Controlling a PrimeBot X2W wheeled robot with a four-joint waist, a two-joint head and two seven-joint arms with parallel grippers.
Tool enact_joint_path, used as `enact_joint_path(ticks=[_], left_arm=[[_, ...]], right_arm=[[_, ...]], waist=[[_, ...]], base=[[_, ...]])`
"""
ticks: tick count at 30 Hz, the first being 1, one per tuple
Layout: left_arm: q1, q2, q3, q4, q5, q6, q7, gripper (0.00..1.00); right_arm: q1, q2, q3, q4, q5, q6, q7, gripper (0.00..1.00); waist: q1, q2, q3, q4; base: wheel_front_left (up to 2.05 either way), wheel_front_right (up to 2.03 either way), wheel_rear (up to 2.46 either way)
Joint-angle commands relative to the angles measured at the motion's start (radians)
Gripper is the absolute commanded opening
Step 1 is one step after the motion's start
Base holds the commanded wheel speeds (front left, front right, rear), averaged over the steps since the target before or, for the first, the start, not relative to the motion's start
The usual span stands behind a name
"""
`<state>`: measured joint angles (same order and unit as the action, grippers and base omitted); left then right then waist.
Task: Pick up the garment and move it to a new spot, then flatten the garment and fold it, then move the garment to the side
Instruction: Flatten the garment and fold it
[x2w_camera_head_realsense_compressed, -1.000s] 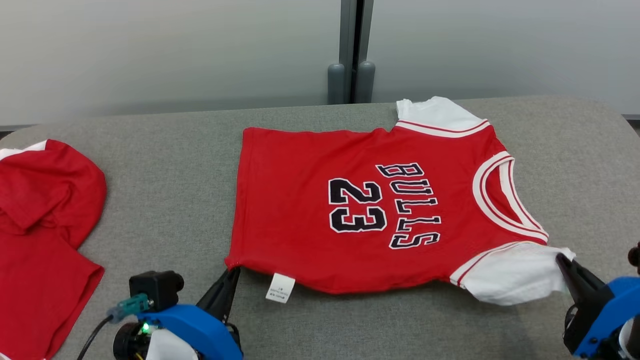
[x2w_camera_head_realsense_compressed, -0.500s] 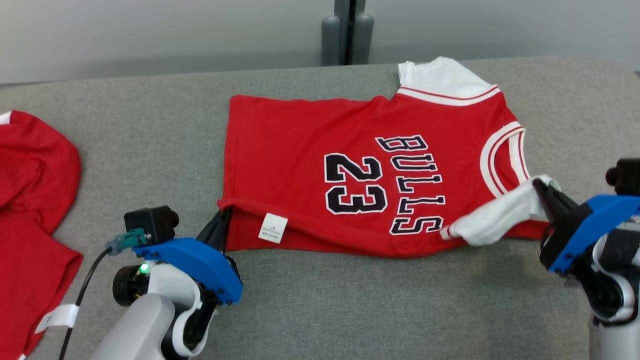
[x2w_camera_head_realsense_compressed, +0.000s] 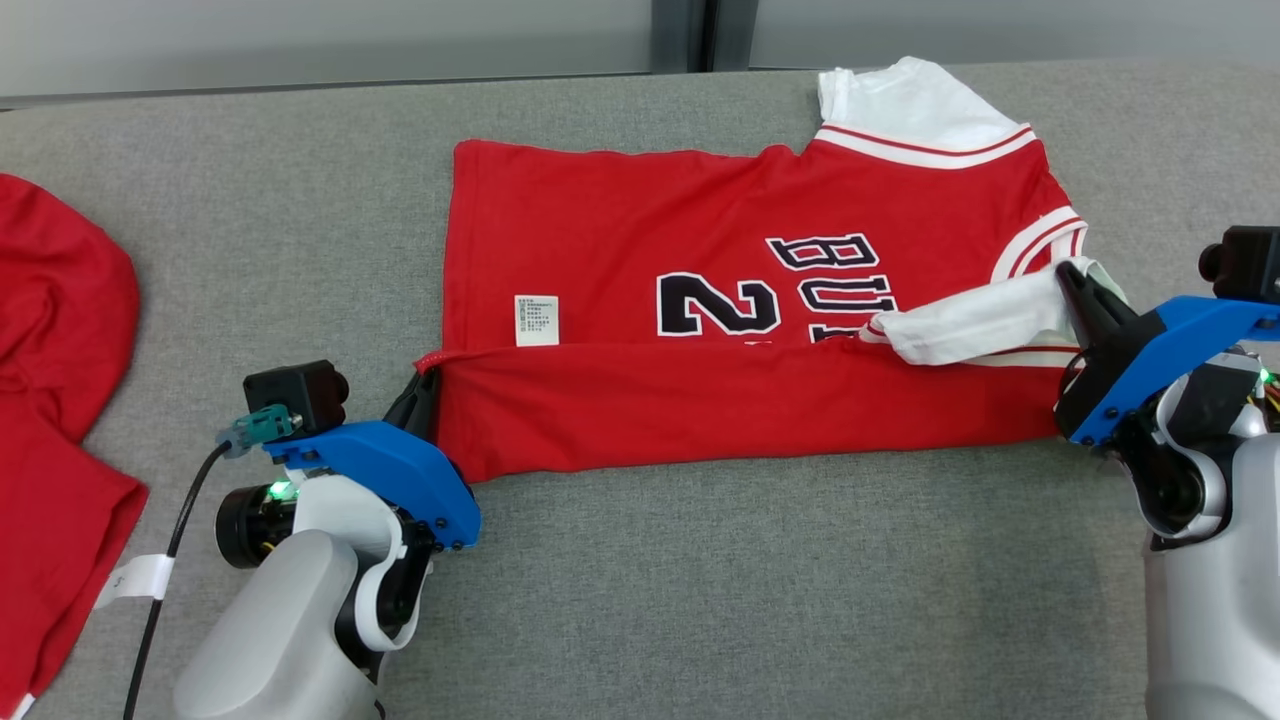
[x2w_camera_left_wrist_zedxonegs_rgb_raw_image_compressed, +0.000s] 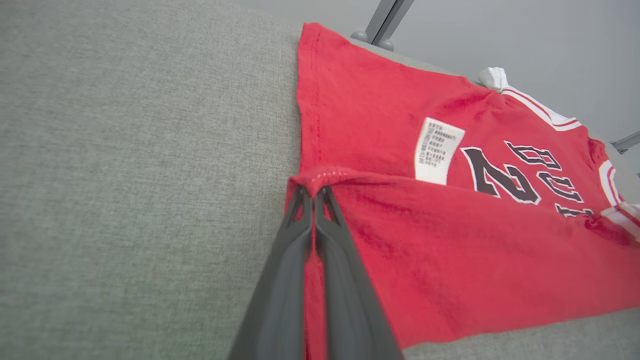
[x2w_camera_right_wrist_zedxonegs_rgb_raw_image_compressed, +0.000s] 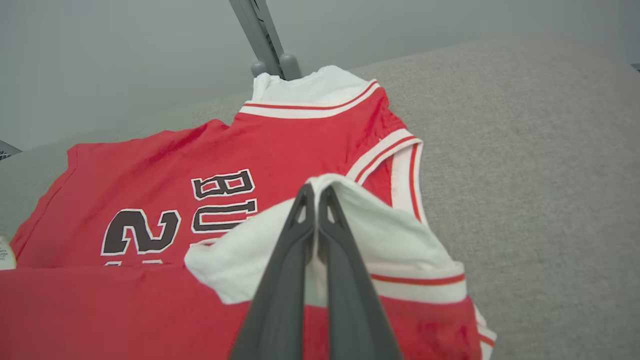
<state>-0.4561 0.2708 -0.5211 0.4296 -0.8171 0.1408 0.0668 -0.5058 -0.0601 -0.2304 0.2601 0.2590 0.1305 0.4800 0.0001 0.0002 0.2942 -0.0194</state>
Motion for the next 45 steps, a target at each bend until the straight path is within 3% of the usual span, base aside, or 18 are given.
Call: enact_joint_path(ticks=[1,2,3,4,13,20,27,39,45], left_arm=[[-0.018,-0.004,0.002,0.01,0.006,-0.004,-0.009,0.19],[-0.022,-0.006,0.001,0.017,0.007,-0.008,-0.012,0.37],[-0.024,-0.008,0.002,0.023,0.005,-0.01,-0.019,0.8],[-0.026,-0.009,0.003,0.029,0.006,-0.015,-0.027,1.0],[0.012,-0.008,0.001,0.059,0.027,-0.034,-0.127,1.0],[0.102,-0.012,-0.032,0.073,0.03,-0.016,-0.126,1.0],[0.109,-0.035,-0.054,0.129,0.036,0.005,-0.119,1.0],[0.022,-0.072,-0.062,0.228,0.027,0.004,-0.082,1.0],[0.007,-0.092,-0.076,0.282,0.018,-0.01,-0.055,1.0]], right_arm=[[-0.02,-0.006,0.005,0.013,0.007,0.0,-0.017,0.46],[-0.027,-0.006,0.005,0.024,0.013,0.001,-0.031,1.0],[-0.034,-0.006,0.005,0.031,0.018,0.001,-0.048,1.0],[-0.038,-0.008,0.01,0.039,0.024,0.001,-0.063,1.0],[-0.011,-0.04,0.025,0.073,0.073,0.001,-0.184,1.0],[0.138,-0.062,-0.033,0.036,0.006,0.001,-0.14,1.0],[0.223,-0.013,-0.114,0.038,-0.064,0.001,-0.141,1.0],[0.051,0.008,-0.156,0.28,-0.134,0.0,-0.219,1.0],[-0.03,0.008,-0.212,0.434,-0.24,0.001,-0.252,1.0]], waist=[[-0.0001,-0.0002,0.001,0.002],[-0.0001,-0.0002,0.001,0.002],[-0.0001,-0.0002,0.001,0.003],[-0.0001,-0.0002,-0.001,0.003],[-0.0001,-0.0002,-0.064,0.011],[-0.0001,-0.0002,-0.13,0.017],[-0.0001,-0.0002,-0.13,-0.001],[-0.0001,-0.0002,-0.053,-0.021],[-0.0001,-0.0002,-0.028,-0.01]], base=[[0.0,0.0,0.0],[0.0,0.0,0.0],[0.0,0.0,0.0],[0.0,0.0,0.0],[0.0,0.0,0.0],[0.0,0.0,0.0],[0.0,0.0,0.0],[0.0,0.0,0.0],[0.0,0.0,0.0]])
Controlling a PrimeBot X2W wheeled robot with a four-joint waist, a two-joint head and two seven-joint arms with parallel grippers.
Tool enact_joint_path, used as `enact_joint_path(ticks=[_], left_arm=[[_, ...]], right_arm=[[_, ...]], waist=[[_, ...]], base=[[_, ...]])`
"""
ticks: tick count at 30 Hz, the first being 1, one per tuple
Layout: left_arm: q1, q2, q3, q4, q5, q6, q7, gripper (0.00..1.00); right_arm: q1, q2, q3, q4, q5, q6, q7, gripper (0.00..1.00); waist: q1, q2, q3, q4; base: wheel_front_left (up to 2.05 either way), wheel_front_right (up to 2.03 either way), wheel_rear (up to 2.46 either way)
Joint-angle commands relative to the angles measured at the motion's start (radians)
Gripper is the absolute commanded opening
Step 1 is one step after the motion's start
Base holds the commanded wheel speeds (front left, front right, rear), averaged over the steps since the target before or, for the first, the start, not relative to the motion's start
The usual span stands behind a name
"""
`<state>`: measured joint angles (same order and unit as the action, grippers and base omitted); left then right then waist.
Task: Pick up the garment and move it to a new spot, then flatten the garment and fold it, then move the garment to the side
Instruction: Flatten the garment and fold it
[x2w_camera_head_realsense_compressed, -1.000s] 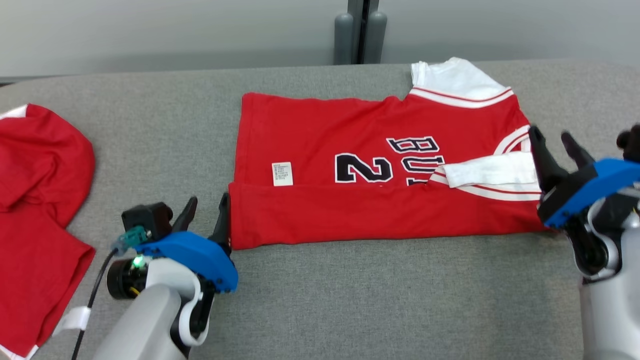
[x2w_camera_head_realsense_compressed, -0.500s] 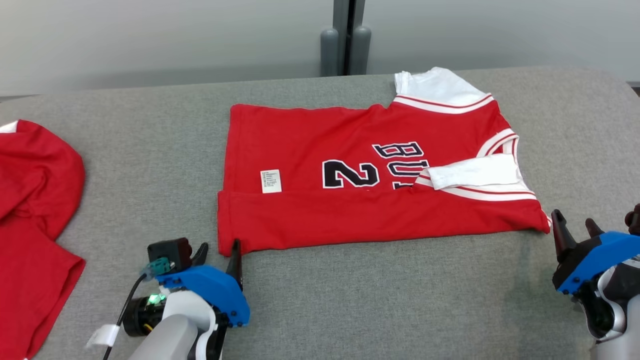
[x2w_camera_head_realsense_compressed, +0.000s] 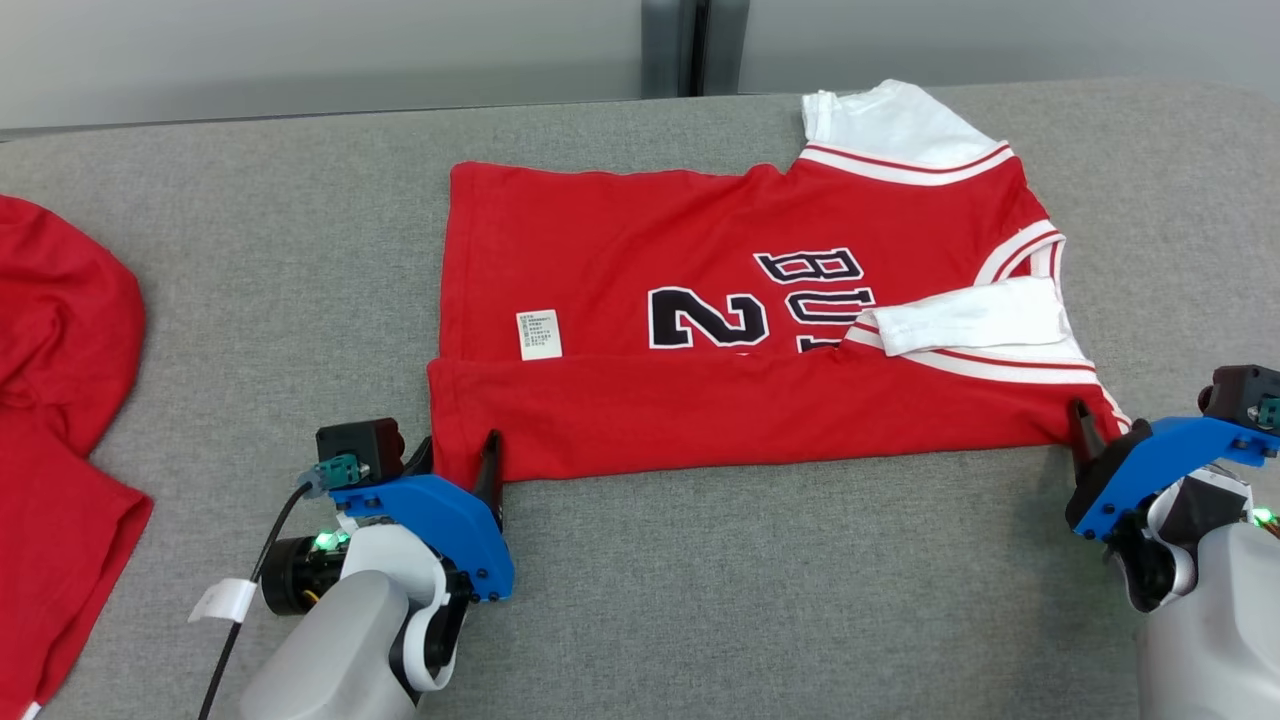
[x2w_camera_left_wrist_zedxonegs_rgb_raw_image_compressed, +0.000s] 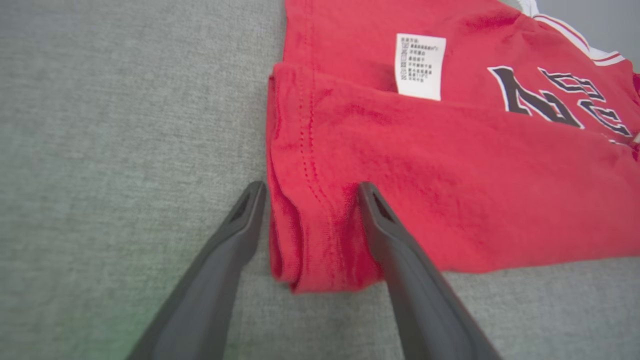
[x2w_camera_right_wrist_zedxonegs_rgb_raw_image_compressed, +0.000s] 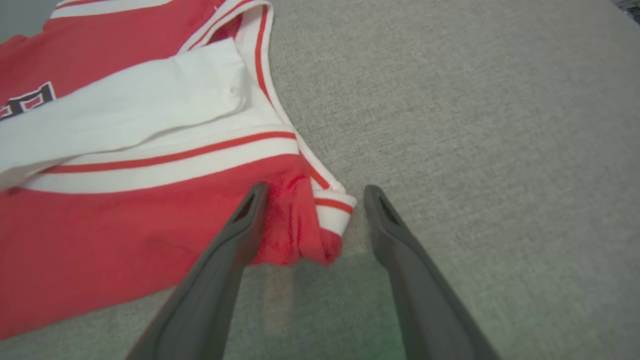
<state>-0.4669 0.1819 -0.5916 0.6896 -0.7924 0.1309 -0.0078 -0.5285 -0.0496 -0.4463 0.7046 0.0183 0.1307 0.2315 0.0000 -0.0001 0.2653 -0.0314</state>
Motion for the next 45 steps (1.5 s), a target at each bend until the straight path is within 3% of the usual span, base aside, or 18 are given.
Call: enact_joint_path(ticks=[1,4,5,6,7,8,15,22,32,42,43,44,45], left_arm=[[0.017,-0.005,-0.013,0.036,-0.009,-0.006,0.036,1.0],[0.017,-0.017,-0.02,0.065,-0.028,-0.026,0.08,1.0],[0.017,-0.018,-0.02,0.071,-0.034,-0.034,0.087,0.91],[0.016,-0.018,-0.019,0.077,-0.039,-0.04,0.093,0.34],[0.015,-0.017,-0.021,0.082,-0.042,-0.047,0.1,0.0],[0.015,-0.017,-0.022,0.087,-0.044,-0.054,0.104,0.0],[0.032,0.002,-0.005,0.071,-0.05,-0.064,0.045,0.0],[0.128,0.067,0.007,-0.041,-0.049,-0.041,0.012,0.0],[0.345,0.158,-0.009,-0.318,-0.065,0.069,0.084,0.0],[0.521,0.21,-0.003,-0.564,-0.089,0.202,0.15,0.0],[0.528,0.214,-0.001,-0.577,-0.089,0.211,0.153,0.0],[0.532,0.217,-0.001,-0.59,-0.09,0.217,0.156,0.0],[0.536,0.219,0.0,-0.602,-0.088,0.221,0.155,0.13]], right_arm=[[-0.018,-0.002,-0.009,0.016,0.003,0.0,-0.001,1.0],[-0.038,0.001,0.008,0.092,-0.002,0.0,0.01,1.0],[-0.04,0.002,0.014,0.116,-0.001,0.001,0.021,1.0],[-0.044,0.005,0.021,0.137,0.003,0.001,0.031,1.0],[-0.046,0.007,0.032,0.152,0.005,0.001,0.035,0.42],[-0.049,0.01,0.045,0.164,0.008,0.002,0.034,0.0],[-0.012,0.002,0.096,0.108,0.061,0.001,-0.019,0.0],[0.153,-0.003,0.146,-0.117,0.155,0.0,0.025,0.0],[0.484,-0.005,0.116,-0.526,0.225,0.0,0.246,0.0],[0.568,-0.004,0.106,-0.596,0.236,0.0,0.278,0.0],[0.57,-0.004,0.107,-0.598,0.231,0.0,0.277,0.11],[0.57,-0.004,0.108,-0.599,0.23,0.0,0.275,0.42],[0.565,-0.004,0.106,-0.601,0.235,0.0,0.266,1.0]], waist=[[0.0,0.0001,0.003,0.004],[0.0,0.0001,0.006,0.004],[0.0,0.0001,0.006,0.003],[0.0,0.0001,0.006,0.001],[0.0,0.0001,0.005,0.0],[0.0,0.0001,0.004,-0.001],[0.0,0.0001,-0.041,0.006],[0.0,0.0001,-0.11,0.001],[0.0,0.0001,-0.146,-0.004],[0.0,0.0001,-0.163,0.008],[0.0,0.0001,-0.165,0.01],[0.0,0.0001,-0.166,0.012],[0.0,0.0001,-0.167,0.014]], base=[[0.0,0.0,0.0],[0.0,0.0,0.0],[0.0,0.0,0.0],[0.0,0.0,0.0],[0.0,0.0,0.0],[0.0,0.0,0.0],[0.0,0.0,0.0],[0.0,0.0,0.0],[0.0,0.0,0.0],[0.0,0.0,0.0],[0.0,0.0,0.0],[0.0,0.0,0.0],[0.0,0.0,0.0]])
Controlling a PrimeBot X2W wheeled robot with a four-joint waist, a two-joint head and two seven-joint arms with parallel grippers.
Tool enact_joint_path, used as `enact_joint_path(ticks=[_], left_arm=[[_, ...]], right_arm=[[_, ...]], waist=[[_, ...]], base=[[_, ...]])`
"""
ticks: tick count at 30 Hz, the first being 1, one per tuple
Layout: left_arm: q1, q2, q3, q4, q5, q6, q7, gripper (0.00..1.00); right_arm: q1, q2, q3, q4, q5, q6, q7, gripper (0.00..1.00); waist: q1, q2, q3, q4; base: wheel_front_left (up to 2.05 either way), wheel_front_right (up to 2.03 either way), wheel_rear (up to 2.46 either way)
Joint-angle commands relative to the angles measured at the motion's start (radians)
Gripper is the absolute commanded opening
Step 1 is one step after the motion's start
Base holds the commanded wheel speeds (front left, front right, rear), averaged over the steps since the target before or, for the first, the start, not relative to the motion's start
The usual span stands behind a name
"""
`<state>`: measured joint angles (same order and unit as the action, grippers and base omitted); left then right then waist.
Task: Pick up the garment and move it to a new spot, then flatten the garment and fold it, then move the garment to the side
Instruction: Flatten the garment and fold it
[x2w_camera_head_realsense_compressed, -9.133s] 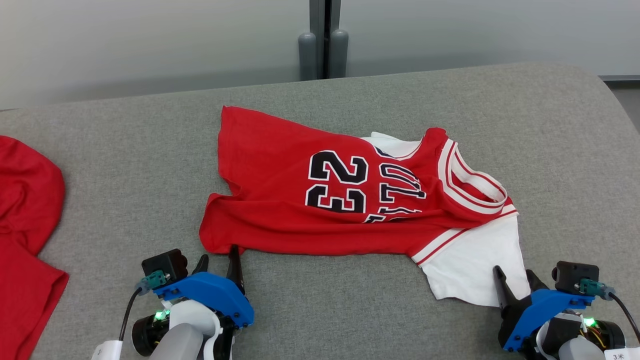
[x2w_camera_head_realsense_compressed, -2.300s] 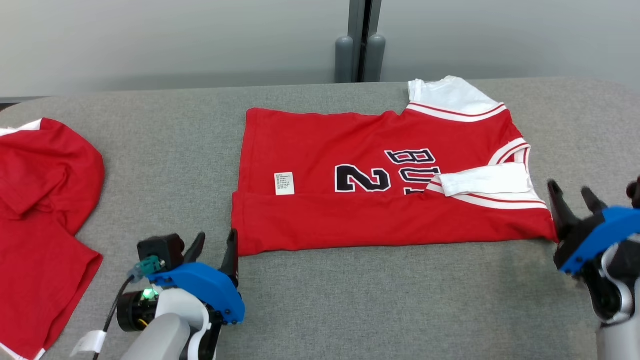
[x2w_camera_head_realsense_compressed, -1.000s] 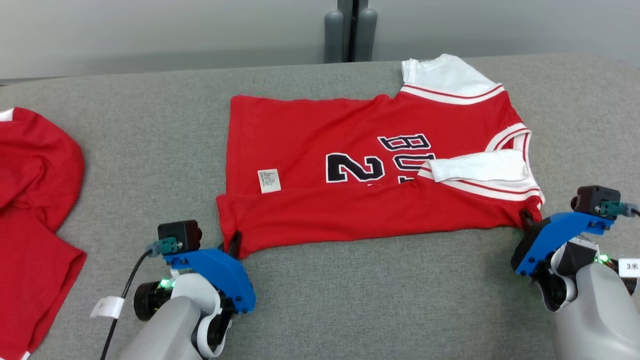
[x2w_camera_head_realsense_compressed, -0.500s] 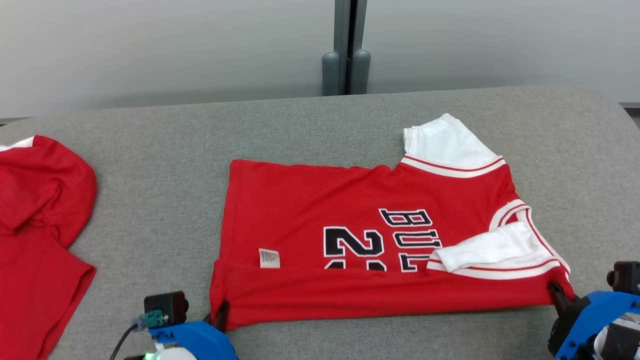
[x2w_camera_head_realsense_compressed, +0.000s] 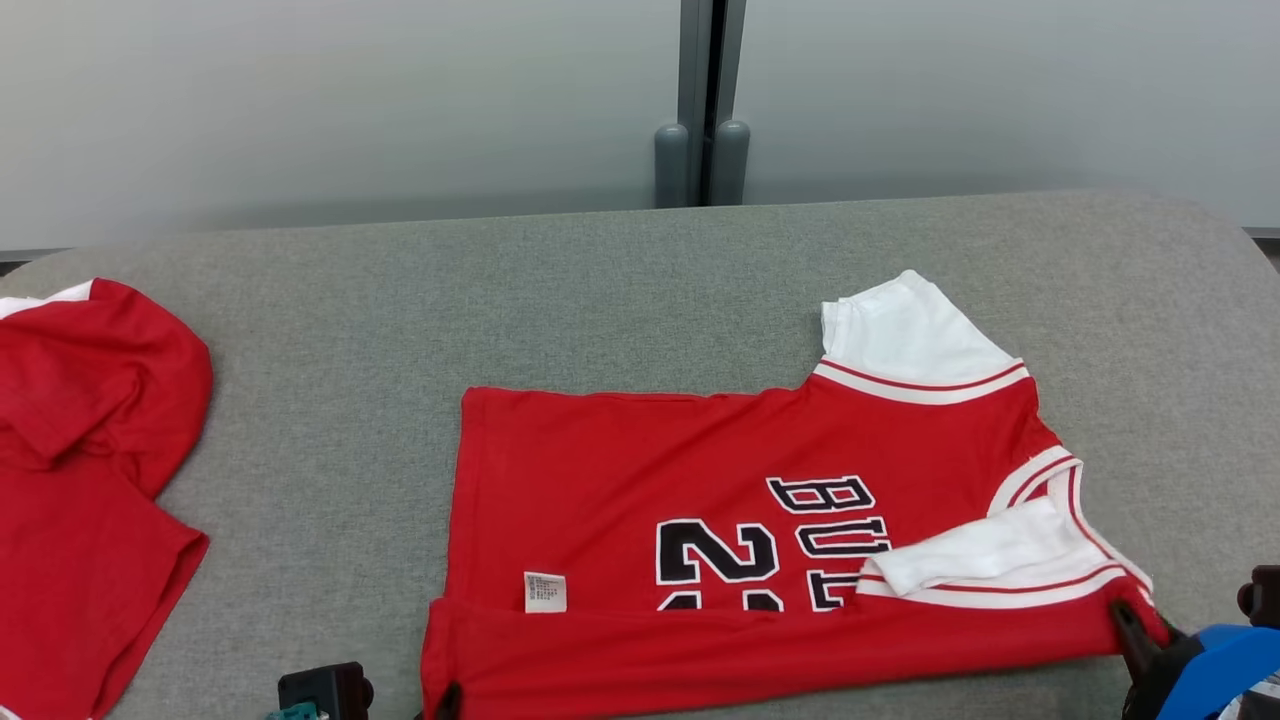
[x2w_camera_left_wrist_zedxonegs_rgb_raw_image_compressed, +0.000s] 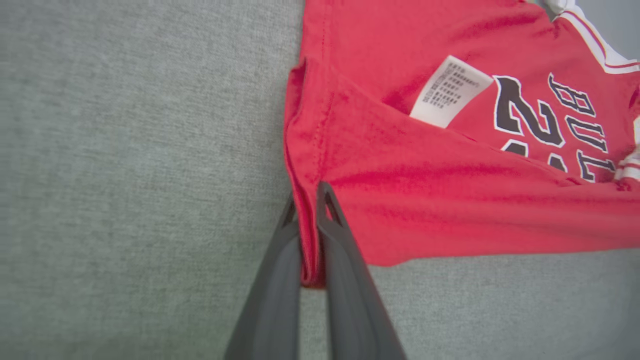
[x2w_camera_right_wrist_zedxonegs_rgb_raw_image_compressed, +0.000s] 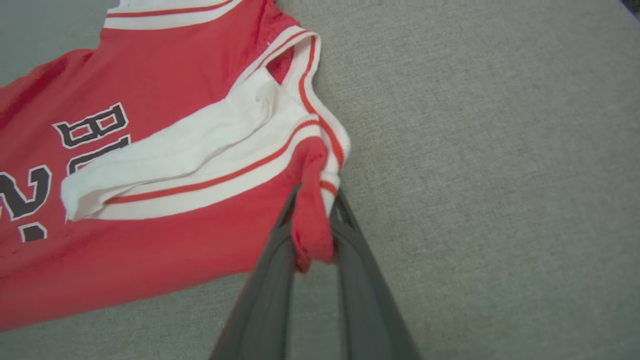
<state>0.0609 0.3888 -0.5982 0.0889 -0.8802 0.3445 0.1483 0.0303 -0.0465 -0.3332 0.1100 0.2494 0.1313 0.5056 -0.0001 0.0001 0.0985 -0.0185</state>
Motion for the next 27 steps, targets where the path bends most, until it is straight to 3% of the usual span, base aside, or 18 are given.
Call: enact_joint_path(ticks=[1,13,20,27], left_arm=[[0.009,0.014,0.004,-0.01,0.004,0.009,-0.001,0.98],[-0.154,0.036,0.007,-0.033,0.054,-0.041,0.0,1.0],[-0.422,0.004,-0.023,0.123,0.126,-0.073,0.059,1.0],[-0.607,-0.037,-0.051,0.33,0.152,-0.146,0.079,1.0]], right_arm=[[0.001,-0.007,-0.004,-0.007,0.003,-0.001,-0.014,1.0],[-0.147,-0.006,0.041,-0.085,-0.081,0.0,0.008,1.0],[-0.375,-0.034,0.103,0.001,-0.119,0.0,0.038,1.0],[-0.542,-0.068,0.185,0.148,-0.102,0.0,0.013,1.0]], waist=[[0.0001,-0.0001,-0.001,0.002],[0.0001,-0.0001,0.011,-0.005],[0.0001,-0.0001,0.064,-0.008],[0.0001,-0.0001,0.136,-0.022]], base=[[0.0,0.0,0.0],[0.0,0.0,0.0],[0.0,0.0,0.0],[0.0,0.0,0.0]])
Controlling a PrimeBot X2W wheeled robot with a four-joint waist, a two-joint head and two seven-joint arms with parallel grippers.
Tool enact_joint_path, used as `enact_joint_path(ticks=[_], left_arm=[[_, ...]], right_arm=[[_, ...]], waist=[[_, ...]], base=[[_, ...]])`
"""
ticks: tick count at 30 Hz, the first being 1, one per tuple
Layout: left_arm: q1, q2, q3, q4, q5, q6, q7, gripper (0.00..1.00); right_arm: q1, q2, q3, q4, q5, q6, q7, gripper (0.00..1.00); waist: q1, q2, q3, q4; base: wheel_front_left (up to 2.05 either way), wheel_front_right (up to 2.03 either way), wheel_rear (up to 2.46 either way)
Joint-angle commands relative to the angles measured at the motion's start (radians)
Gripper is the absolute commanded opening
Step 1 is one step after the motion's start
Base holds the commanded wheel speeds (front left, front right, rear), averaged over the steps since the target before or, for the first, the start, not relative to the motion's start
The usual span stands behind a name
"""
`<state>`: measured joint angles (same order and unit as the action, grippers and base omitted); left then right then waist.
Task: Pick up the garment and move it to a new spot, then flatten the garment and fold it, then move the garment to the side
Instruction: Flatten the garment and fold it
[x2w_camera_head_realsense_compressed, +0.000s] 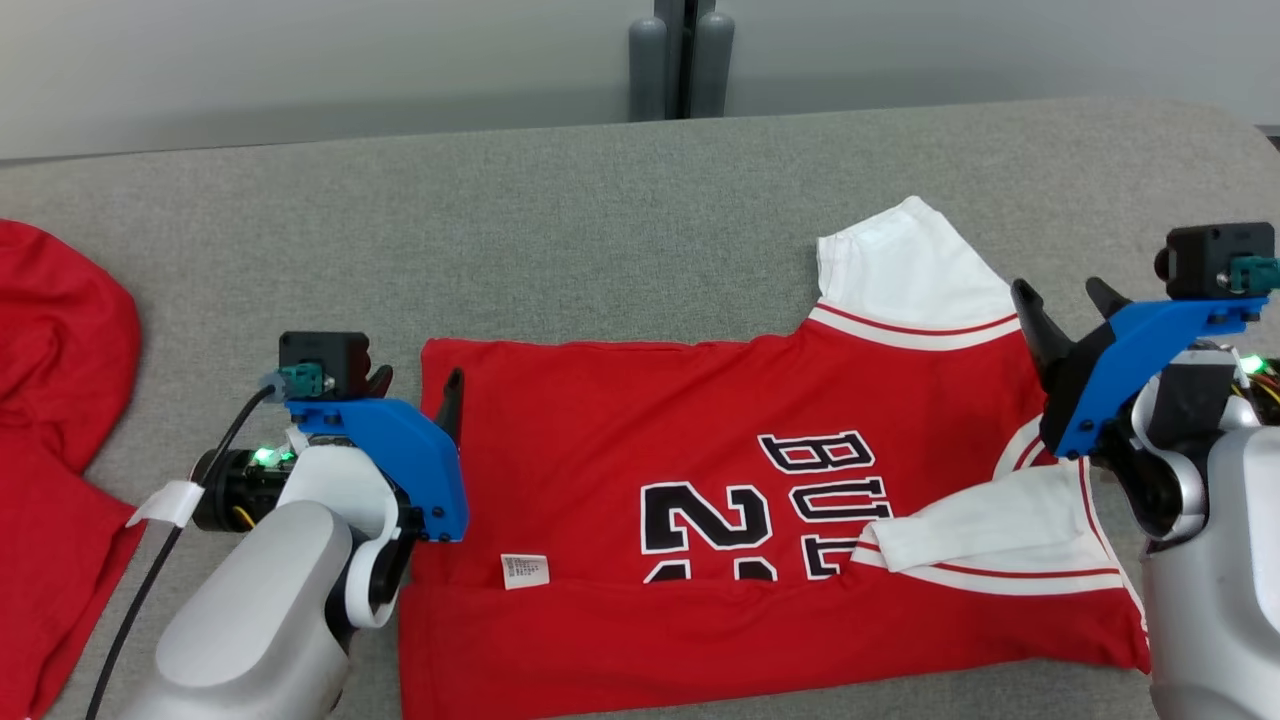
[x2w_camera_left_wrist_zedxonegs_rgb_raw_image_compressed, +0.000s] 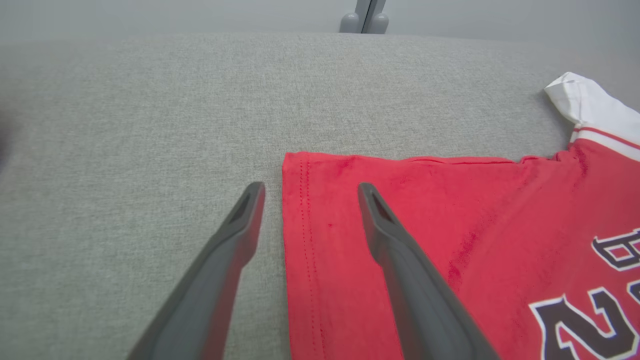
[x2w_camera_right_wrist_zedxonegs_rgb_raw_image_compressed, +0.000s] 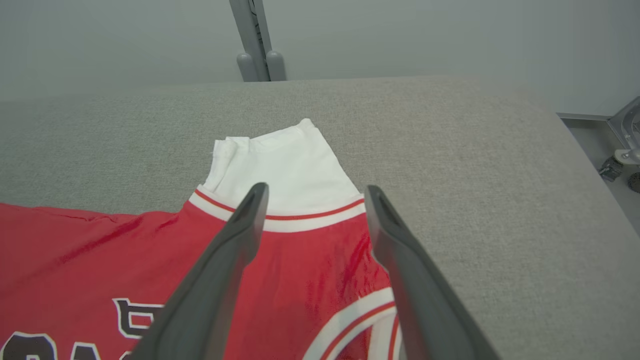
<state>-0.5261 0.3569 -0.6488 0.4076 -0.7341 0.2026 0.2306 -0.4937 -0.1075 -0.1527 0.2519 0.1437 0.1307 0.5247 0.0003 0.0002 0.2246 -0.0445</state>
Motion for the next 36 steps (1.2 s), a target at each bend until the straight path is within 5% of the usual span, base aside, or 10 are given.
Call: enact_joint_path(ticks=[1,19,20,21,23,36], left_arm=[[-0.042,-0.005,-0.004,0.038,0.012,-0.011,-0.004,1.0],[-0.196,-0.058,-0.015,0.313,0.006,-0.073,-0.002,1.0],[-0.197,-0.061,-0.019,0.323,0.002,-0.079,0.009,0.96],[-0.198,-0.065,-0.023,0.33,-0.001,-0.086,0.018,0.47],[-0.195,-0.071,-0.029,0.336,-0.01,-0.102,0.03,0.0],[-0.245,-0.125,-0.048,0.265,0.012,-0.129,-0.06,0.0]], right_arm=[[-0.035,-0.011,0.009,0.021,0.008,0.0,-0.012,1.0],[-0.139,-0.023,0.064,0.142,0.047,0.0,-0.096,1.0],[-0.137,-0.024,0.064,0.143,0.048,0.0,-0.096,1.0],[-0.136,-0.024,0.064,0.144,0.049,0.0,-0.095,1.0],[-0.144,-0.031,0.061,0.147,0.052,0.0,-0.09,1.0],[-0.412,-0.115,0.006,0.348,-0.004,0.0,-0.007,1.0]], waist=[[-0.0003,-0.0002,0.021,0.003],[-0.0003,-0.0002,0.131,-0.037],[-0.0003,-0.0002,0.134,-0.036],[-0.0003,-0.0002,0.137,-0.036],[-0.0003,-0.0002,0.143,-0.032],[-0.0003,-0.0002,0.24,0.073]], base=[[0.0,0.0,0.0],[0.0,0.0,0.0],[0.0,0.0,0.0],[0.0,0.0,0.0],[0.0,0.0,0.0],[0.0,0.0,0.0]])
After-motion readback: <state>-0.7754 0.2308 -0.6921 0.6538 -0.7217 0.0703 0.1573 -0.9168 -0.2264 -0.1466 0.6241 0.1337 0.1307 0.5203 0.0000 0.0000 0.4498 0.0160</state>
